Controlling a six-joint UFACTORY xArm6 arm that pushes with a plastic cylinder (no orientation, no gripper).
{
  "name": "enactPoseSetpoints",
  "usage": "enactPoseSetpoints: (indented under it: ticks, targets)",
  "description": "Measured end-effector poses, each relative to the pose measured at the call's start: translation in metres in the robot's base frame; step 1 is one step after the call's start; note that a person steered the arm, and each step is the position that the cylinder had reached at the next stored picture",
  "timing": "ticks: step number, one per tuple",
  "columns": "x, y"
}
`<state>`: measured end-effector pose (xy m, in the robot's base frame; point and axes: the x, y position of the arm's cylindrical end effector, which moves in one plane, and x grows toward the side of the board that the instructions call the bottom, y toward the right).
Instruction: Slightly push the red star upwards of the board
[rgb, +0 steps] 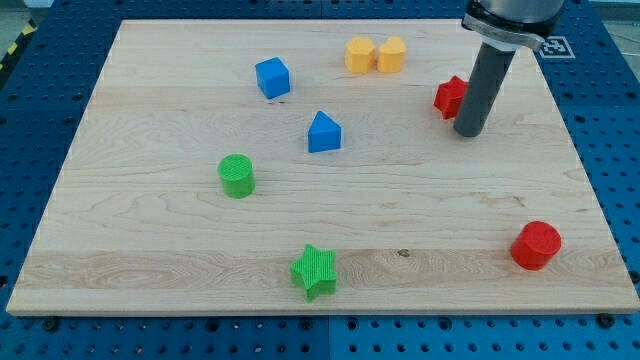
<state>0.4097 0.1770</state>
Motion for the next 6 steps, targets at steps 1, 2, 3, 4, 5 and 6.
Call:
enactPoseSetpoints:
  ticks: [1,2,3,4,5,6]
  targets:
    - [-0.009,0.019]
    - [-0.008,0.033]
    - [-0.006,0.020]
    - [-0.006,0.007]
    - [-0.011,-0.004]
    - [-0.021,-0.026]
